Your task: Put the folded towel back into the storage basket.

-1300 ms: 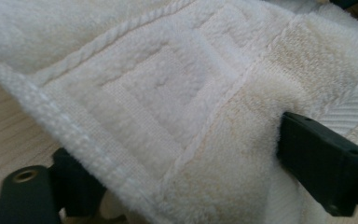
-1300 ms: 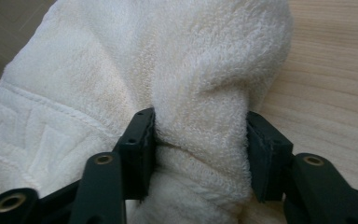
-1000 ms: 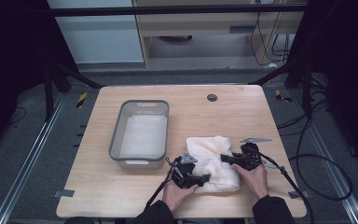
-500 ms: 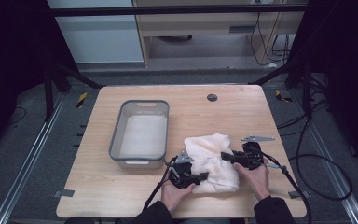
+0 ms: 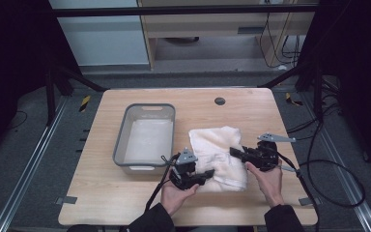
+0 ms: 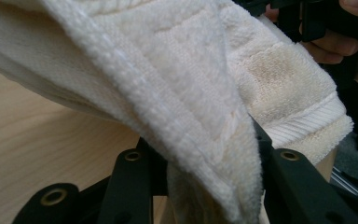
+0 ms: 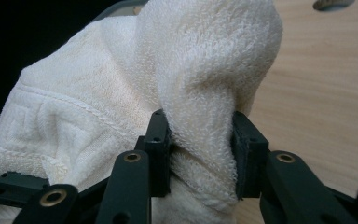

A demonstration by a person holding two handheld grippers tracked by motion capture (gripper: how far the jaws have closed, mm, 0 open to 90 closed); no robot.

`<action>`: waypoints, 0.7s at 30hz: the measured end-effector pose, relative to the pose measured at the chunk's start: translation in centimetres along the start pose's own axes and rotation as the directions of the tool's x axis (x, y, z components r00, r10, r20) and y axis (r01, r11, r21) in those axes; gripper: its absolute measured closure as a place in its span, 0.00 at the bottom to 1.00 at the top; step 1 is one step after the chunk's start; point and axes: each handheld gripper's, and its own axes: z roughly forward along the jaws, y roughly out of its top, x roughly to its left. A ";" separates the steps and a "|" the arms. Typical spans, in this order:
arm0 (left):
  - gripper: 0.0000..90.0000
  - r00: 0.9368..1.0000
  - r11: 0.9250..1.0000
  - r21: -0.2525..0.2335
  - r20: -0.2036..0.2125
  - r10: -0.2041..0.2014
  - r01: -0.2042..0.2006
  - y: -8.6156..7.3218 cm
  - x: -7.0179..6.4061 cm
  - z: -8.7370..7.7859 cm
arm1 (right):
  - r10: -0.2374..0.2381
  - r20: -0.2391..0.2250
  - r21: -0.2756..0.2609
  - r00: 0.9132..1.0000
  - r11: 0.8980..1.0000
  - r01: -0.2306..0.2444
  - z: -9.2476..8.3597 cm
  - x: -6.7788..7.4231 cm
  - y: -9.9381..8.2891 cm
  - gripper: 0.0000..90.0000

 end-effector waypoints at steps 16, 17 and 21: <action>0.70 0.996 0.996 -0.056 -0.055 0.069 -0.072 3.2 0.7 -4.5 | -0.058 -0.025 -0.109 0.998 0.993 0.054 -0.2 3.5 4.2 0.71; 0.70 0.996 0.996 -0.063 -0.057 0.064 -0.068 3.3 0.8 -4.7 | -0.069 -0.022 -0.112 0.997 0.992 0.066 0.1 4.0 4.6 0.71; 0.70 0.995 0.995 -0.075 -0.072 0.067 -0.072 3.5 1.4 -5.7 | -0.081 -0.025 -0.114 0.996 0.990 0.078 0.5 4.6 5.3 0.71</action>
